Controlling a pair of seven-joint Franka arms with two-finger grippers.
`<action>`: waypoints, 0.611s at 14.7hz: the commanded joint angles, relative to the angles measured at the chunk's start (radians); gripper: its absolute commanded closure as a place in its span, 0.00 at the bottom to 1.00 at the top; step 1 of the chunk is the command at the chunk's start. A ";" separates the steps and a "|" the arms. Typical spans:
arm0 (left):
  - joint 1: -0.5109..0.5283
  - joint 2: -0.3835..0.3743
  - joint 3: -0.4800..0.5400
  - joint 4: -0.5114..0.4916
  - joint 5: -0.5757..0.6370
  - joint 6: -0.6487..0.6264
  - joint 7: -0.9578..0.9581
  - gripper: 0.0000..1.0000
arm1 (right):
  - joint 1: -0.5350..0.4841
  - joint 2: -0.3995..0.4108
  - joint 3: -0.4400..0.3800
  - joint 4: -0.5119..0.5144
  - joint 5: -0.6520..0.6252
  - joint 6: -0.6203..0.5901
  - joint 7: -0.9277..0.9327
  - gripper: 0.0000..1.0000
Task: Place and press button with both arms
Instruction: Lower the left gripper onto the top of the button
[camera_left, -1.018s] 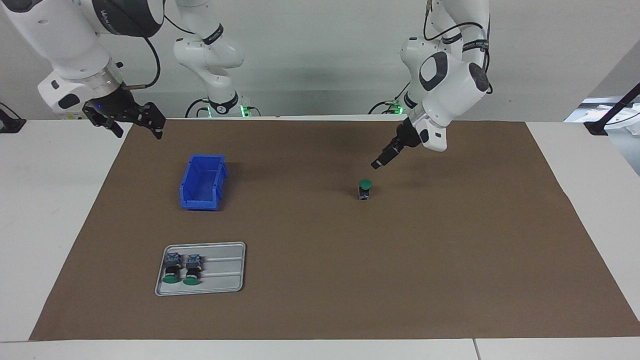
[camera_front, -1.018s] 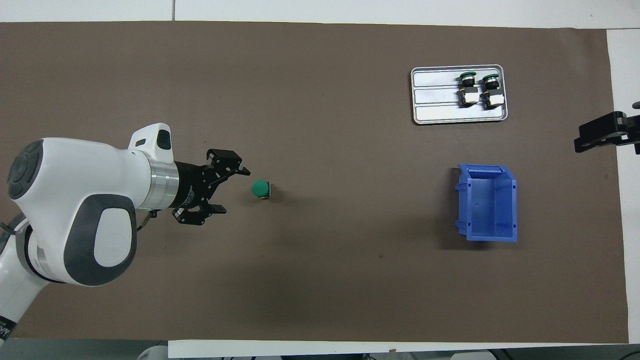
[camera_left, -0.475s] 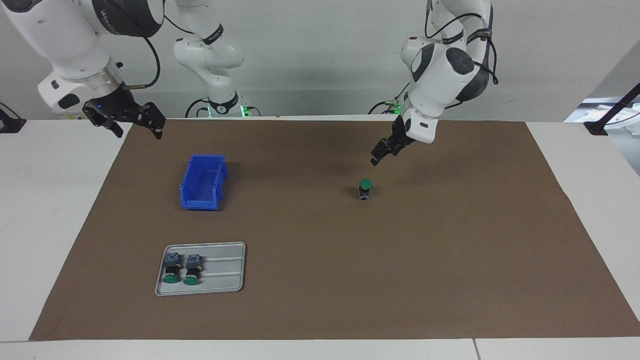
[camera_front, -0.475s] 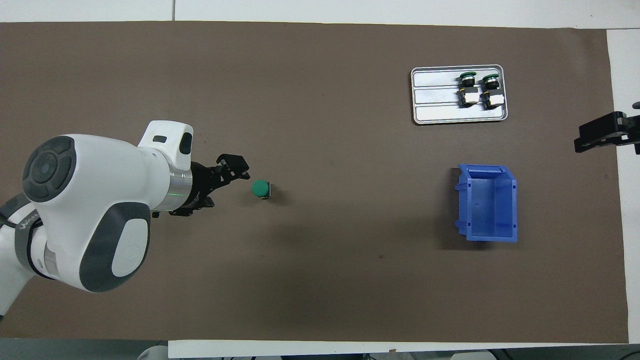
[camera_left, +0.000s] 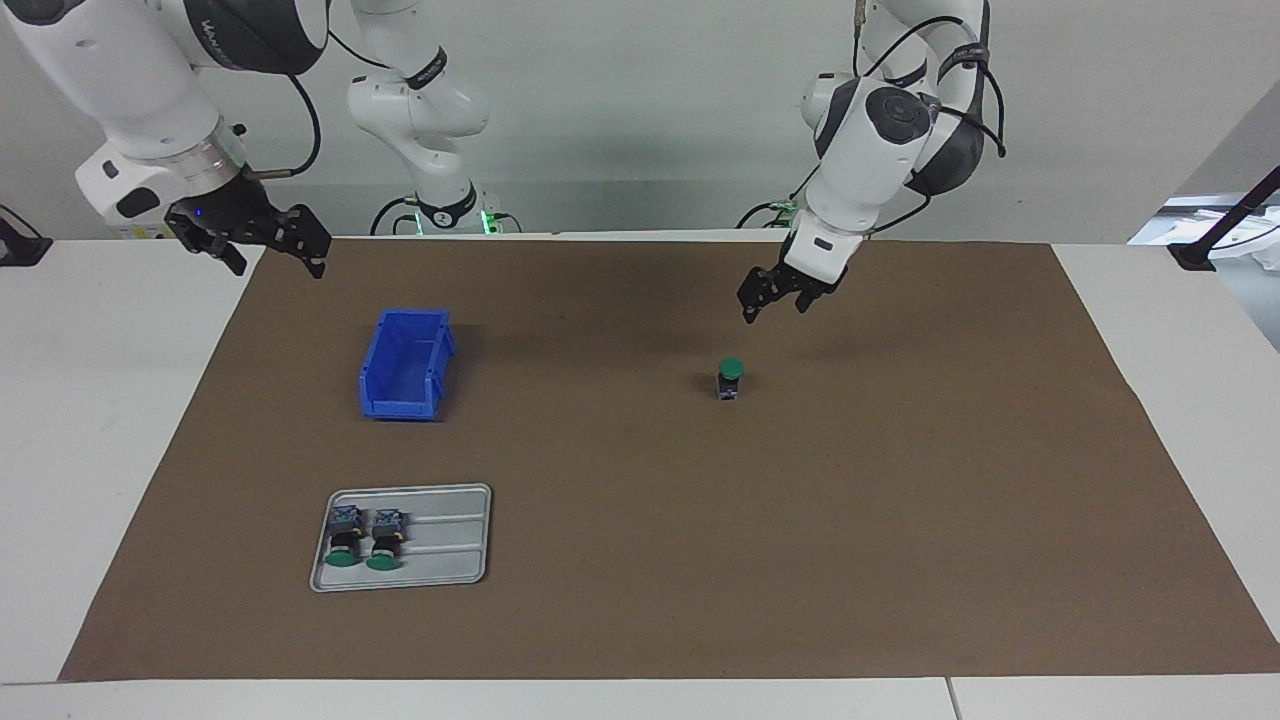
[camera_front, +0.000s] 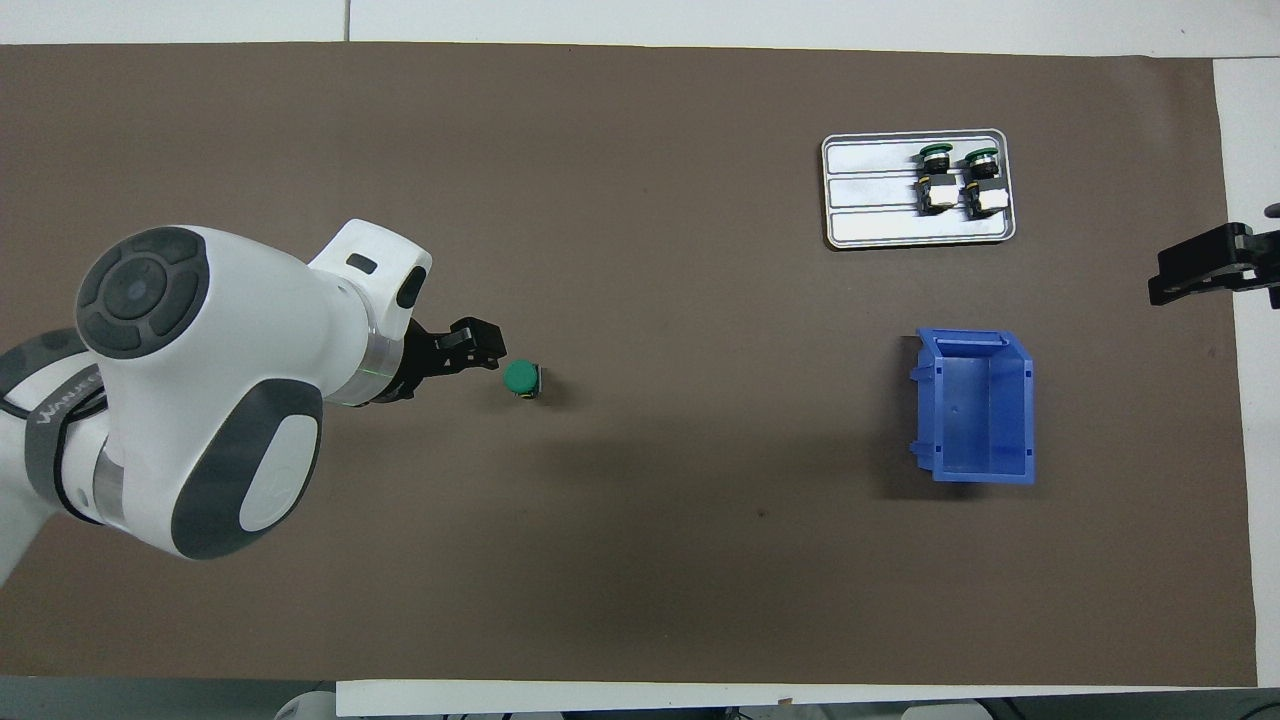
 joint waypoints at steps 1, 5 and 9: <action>-0.034 0.067 0.005 0.061 0.055 -0.029 0.019 0.18 | -0.007 -0.025 0.005 -0.027 0.005 0.001 -0.019 0.01; -0.062 0.153 0.008 0.130 0.057 -0.032 0.013 0.51 | -0.007 -0.025 0.005 -0.027 0.005 -0.001 -0.019 0.01; -0.080 0.151 0.008 0.110 0.058 -0.041 0.005 0.91 | -0.007 -0.025 0.005 -0.027 0.003 -0.001 -0.019 0.01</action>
